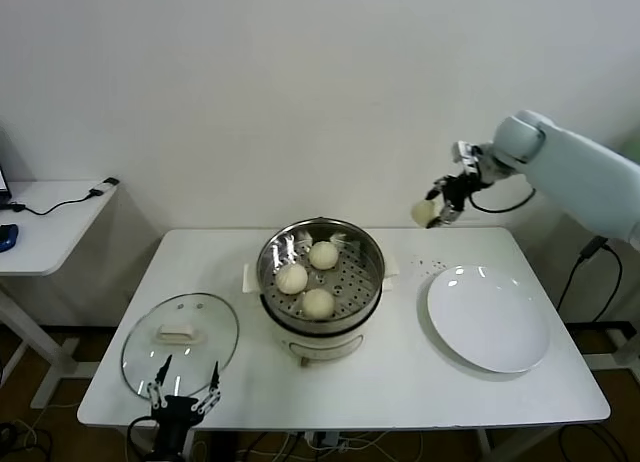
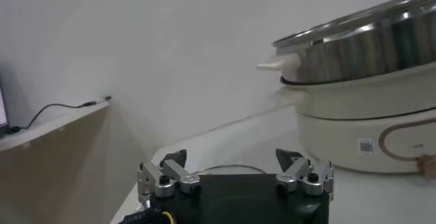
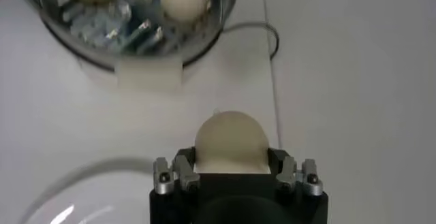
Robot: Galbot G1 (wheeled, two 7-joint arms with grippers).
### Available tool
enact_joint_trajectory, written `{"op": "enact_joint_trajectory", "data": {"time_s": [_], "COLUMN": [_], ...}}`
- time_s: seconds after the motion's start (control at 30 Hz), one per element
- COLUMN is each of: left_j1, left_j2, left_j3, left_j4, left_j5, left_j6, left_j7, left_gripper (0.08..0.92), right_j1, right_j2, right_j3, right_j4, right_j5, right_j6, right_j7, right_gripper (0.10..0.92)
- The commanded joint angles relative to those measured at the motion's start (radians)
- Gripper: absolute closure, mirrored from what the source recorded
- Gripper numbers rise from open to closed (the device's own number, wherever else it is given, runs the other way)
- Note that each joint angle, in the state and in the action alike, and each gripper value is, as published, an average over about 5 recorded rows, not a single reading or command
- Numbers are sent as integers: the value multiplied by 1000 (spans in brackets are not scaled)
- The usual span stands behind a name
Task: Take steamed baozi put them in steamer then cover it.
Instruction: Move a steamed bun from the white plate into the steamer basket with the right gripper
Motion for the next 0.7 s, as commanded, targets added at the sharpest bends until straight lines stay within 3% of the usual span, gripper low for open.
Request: {"op": "enact_joint_trajectory", "data": {"time_s": [0.03, 0.7], "left_j1": [-2, -11], "left_j2": [5, 26], "left_j3": [9, 8], "left_j4": [-3, 1], "left_j5": [-3, -19], "left_j6": [0, 0], "left_j7": [0, -5], "left_gripper": [177, 177], "right_j1": [229, 72], "right_j2": [217, 366], "right_j3": [-375, -474], "right_j4": [76, 65], "right_j5": [390, 338], "right_j6": [-80, -117], "right_j7": [38, 87], "right_gripper": [347, 344]}}
